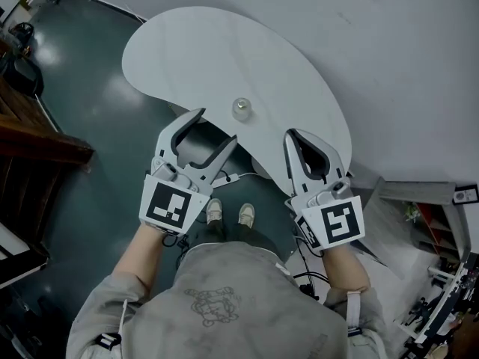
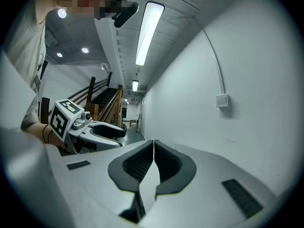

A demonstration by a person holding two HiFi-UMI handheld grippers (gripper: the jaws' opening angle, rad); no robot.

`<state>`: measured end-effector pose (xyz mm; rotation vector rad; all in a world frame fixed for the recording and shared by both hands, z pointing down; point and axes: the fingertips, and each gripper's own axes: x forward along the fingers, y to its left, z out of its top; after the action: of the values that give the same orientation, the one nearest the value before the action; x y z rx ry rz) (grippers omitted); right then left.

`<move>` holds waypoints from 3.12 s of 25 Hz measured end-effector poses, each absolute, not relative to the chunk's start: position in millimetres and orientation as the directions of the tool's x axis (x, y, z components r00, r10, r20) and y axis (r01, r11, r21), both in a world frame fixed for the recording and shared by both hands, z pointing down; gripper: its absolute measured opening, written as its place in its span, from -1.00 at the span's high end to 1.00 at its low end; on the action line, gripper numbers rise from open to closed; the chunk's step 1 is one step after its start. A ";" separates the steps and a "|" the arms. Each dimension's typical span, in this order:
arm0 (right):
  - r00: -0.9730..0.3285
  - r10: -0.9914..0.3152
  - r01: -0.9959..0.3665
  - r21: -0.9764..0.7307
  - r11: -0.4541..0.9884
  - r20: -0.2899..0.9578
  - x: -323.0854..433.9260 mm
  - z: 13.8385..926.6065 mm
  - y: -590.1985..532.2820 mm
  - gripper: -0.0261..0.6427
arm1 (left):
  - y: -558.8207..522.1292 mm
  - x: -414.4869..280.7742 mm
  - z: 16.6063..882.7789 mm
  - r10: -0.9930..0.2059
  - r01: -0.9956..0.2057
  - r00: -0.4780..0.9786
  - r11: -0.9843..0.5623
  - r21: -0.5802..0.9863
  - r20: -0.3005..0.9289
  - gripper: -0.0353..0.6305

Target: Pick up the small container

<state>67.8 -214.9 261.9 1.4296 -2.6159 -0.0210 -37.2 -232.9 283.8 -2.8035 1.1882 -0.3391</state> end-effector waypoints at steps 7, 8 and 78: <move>-0.543 -0.831 -0.830 0.073 0.553 0.121 61.9 272.4 -256.3 0.83 | -267.5 -14.6 300.8 -0.680 -0.664 0.722 -0.732 -0.153 0.124 -0.04; -0.545 -0.829 -0.829 0.071 0.555 0.122 60.0 275.3 -261.8 0.83 | -273.4 -12.5 305.7 -0.676 -0.658 0.726 -0.736 -0.155 0.127 -0.07; -0.638 -0.676 -0.744 -0.065 0.665 0.369 33.9 577.3 -357.6 0.49 | -353.1 97.4 641.4 -0.260 -0.264 0.856 -0.963 -0.055 0.448 -0.13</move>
<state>33.9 -357.6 577.3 1.1295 -2.5694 0.3027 97.4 -353.1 641.4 -3.0343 0.4285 -0.7304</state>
